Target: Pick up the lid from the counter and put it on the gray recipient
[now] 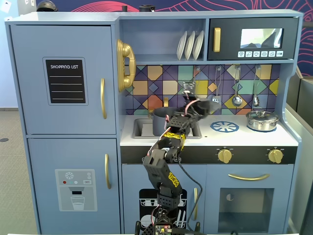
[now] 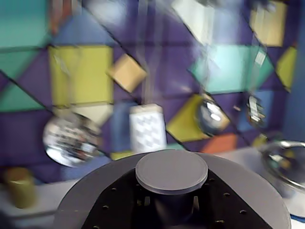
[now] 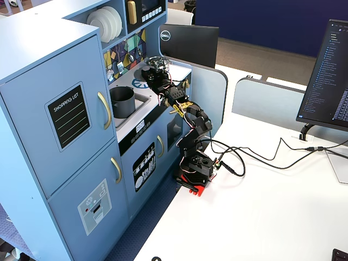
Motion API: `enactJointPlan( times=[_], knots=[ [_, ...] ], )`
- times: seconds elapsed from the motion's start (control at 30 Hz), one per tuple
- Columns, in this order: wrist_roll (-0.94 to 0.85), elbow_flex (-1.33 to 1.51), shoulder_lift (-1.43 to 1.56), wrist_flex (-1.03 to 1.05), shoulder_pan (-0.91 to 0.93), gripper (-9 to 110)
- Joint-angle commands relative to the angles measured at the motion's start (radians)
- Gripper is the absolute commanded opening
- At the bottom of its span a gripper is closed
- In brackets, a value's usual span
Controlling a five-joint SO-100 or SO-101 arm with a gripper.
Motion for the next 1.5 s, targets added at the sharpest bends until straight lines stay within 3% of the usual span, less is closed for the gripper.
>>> enactJointPlan(
  times=[0.0, 0.57, 1.07, 1.47],
  knots=[
    [0.034, -0.086, 0.103, 0.038, -0.060, 0],
    [0.130, -0.037, 0.075, 0.071, -0.304, 0],
    [0.123, -0.051, -0.120, -0.063, -0.357, 0],
    [0.115, -0.035, -0.089, -0.031, -0.376, 0]
  ],
)
